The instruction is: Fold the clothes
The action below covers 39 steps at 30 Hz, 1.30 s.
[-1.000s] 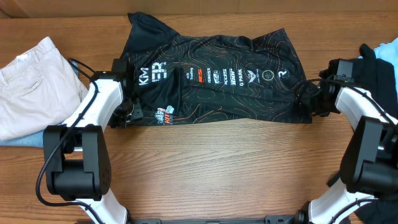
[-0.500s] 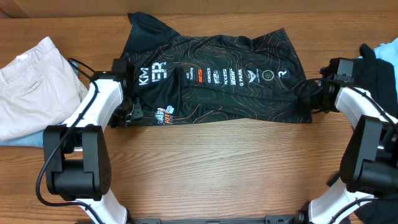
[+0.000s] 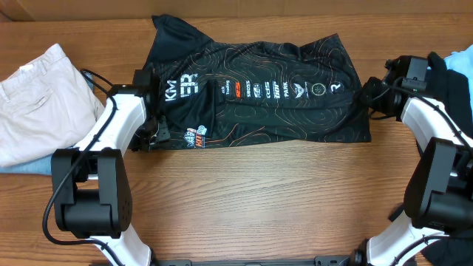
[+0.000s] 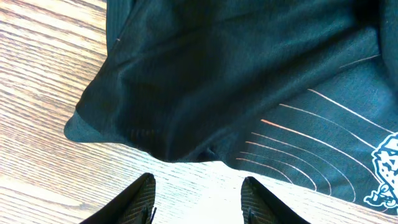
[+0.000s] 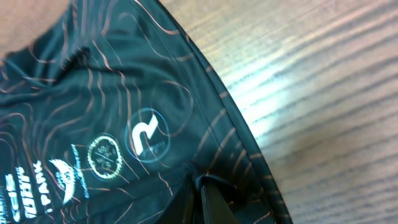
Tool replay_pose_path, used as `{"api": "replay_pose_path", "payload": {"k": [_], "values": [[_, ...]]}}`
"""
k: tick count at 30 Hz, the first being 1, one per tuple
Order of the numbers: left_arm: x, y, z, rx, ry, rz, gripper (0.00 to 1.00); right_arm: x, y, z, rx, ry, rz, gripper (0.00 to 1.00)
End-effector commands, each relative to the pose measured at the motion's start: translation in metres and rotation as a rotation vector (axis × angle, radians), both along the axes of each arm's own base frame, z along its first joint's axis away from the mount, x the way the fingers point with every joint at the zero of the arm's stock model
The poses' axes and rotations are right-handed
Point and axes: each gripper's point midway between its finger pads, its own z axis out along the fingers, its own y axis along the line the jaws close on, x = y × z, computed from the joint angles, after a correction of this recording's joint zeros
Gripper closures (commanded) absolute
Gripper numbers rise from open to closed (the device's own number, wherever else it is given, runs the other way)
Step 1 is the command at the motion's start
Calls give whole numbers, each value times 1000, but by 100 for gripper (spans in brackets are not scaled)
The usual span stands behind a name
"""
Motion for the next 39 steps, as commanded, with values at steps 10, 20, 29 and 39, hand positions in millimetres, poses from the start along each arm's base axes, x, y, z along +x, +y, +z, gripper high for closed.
{"api": "replay_pose_path", "payload": {"k": [10,20,29,39], "values": [[-1,-2,2,-12,-9,24,52,0,9,4,30,6,28,35],[-19,-1,3,-7,66,24,43,-64,-17,-28,-84,310,-73,30],[-27,-1,-7,-6,80,26,40,-88,-10,-39,-64,402,-64,34],[-26,0,-12,-3,66,25,36,-97,1,-50,-59,434,-38,95]]}}
